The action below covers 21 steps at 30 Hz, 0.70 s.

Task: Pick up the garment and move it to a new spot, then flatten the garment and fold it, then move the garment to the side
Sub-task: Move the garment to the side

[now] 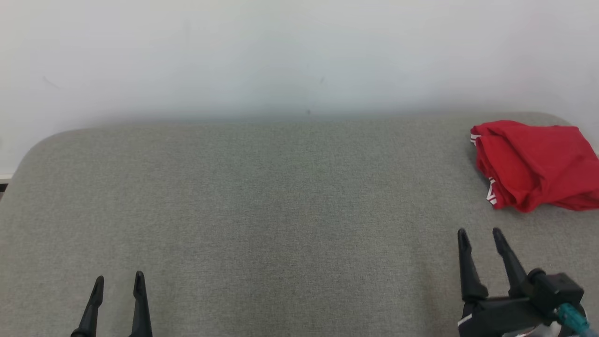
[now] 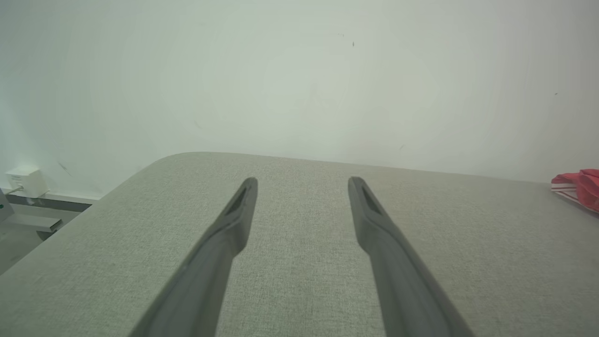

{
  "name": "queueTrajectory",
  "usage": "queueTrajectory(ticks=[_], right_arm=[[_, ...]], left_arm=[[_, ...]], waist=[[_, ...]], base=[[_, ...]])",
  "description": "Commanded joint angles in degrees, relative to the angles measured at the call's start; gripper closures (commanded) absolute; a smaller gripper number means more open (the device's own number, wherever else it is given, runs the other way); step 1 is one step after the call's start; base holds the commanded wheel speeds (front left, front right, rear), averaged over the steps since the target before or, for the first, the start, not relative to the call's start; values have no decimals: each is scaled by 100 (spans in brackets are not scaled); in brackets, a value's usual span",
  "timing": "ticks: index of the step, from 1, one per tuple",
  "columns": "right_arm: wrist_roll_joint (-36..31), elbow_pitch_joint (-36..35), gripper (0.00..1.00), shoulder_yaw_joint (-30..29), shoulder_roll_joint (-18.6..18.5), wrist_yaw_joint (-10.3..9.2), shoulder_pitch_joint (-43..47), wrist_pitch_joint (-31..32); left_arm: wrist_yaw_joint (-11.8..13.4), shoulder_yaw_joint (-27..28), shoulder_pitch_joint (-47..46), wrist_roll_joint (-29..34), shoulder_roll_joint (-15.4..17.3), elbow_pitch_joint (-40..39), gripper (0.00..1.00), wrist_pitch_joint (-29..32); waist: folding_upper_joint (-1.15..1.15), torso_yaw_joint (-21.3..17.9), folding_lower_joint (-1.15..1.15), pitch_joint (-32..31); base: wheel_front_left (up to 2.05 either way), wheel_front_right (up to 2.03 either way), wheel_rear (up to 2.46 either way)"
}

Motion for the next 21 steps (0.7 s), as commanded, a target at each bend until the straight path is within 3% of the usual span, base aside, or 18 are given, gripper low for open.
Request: queueTrajectory(ticks=[1,21], right_arm=[[-61,-74,0,-28,77,-13,200,-9],[-234,-380,0,-85,406,-13,937,120]], left_arm=[[-17,-2,99,31,-19,35,0,-18],[-28,21,150,92,34,399,0,-18]], waist=[[1,116,1,-112],[1,158,1,-292]], base=[[0,0,0],[0,0,0]])
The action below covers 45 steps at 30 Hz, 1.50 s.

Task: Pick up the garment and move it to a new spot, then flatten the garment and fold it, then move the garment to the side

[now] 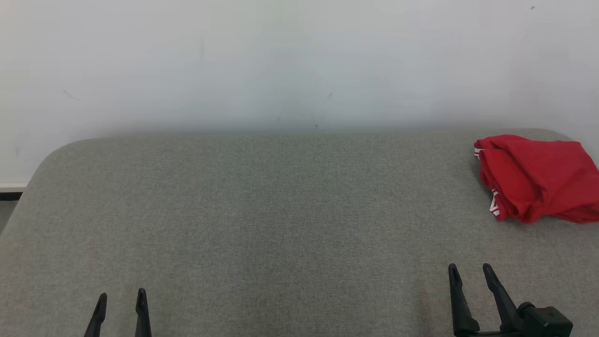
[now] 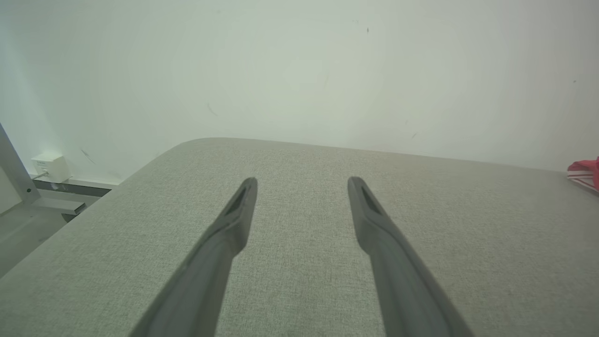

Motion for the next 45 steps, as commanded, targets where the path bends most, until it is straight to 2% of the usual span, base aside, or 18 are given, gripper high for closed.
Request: queueTrajectory(ticks=[1,10,11,14,30,45], right_arm=[[-25,-13,0,-6,22,-13,43,12],[-35,-1,0,0,35,-13,67,23],[-3,9,100,3,18,0,6,5],[21,147,100,13,19,0,67,5],[1697,178,100,-143,17,-2,-153,403],[2919,204,100,-263,20,-3,-308,701]], left_arm=[[-24,-7,16,1,23,22,0,-18],[37,-15,-16,18,9,44,0,-18],[25,-17,-8,15,-5,65,100,0],[23,-21,9,-4,-46,218,100,37],[11,21,-247,-1723,-81,283,100,498],[1,31,-417,-2983,-108,313,100,813]], waist=[[0,-8,0,0],[0,-7,0,9],[0,-8,0,9],[0,-9,0,10],[0,-15,0,47],[0,-19,0,80]], base=[[0,0,0],[0,0,0],[0,0,0],[0,0,0],[0,0,0],[0,0,0]])
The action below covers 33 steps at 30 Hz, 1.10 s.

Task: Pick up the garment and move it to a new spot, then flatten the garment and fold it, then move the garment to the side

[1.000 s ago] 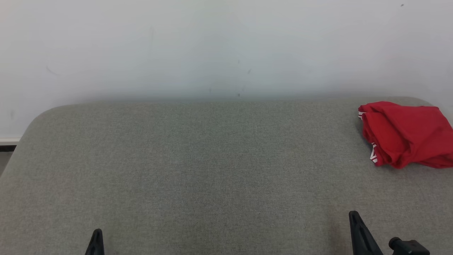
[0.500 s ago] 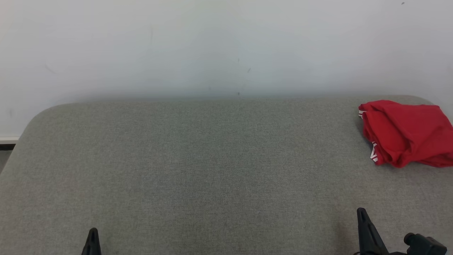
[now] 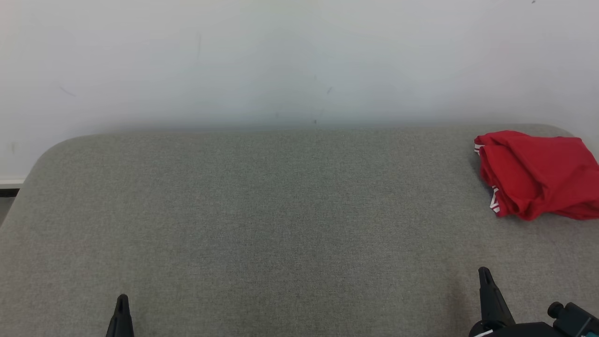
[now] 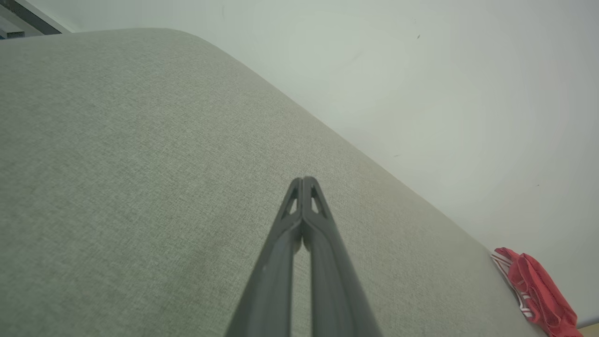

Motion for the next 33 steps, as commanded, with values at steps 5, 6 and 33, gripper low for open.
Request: queueTrajectory(ticks=[5,6,33], right_arm=[[463,-57,100,-64,-5,-3,-179,97],[535,-56,100,-73,-5,-3,-188,114],[2309,-15,100,-259,8,-6,-409,560]], left_arm=[[-10,25,-200,-486,1,-47,100,111],[-11,26,-209,-568,0,-45,100,131],[-30,57,-471,-2403,-42,19,100,615]], waist=[[0,-2,0,11],[0,-2,0,13],[0,-11,0,77]], base=[[0,0,0],[0,0,0],[0,0,0]])
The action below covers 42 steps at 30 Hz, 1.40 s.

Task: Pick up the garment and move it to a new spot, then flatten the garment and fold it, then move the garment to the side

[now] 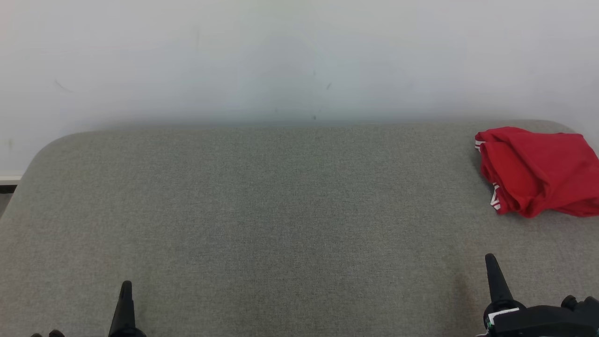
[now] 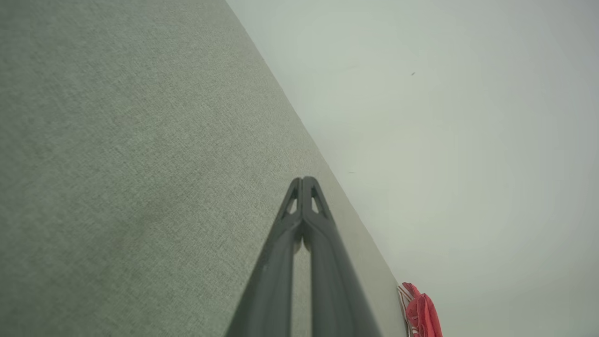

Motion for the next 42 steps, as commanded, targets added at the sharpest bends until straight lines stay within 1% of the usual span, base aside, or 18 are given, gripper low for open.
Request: queueTrajectory(ticks=[1,24,42], right_arm=[[187,-40,100,-36,-2,-6,-102,45],[1380,-8,100,-165,11,-8,-259,348],[2162,15,100,-251,22,-10,-358,548]], left_arm=[[-28,21,-145,-206,-2,-33,100,56],[-43,41,-309,-1455,-28,14,100,382],[-55,55,-421,-2252,-50,49,100,597]], waist=[[0,-1,0,5],[0,-9,0,59],[0,-15,0,101]], base=[[0,0,0],[0,0,0],[0,0,0]])
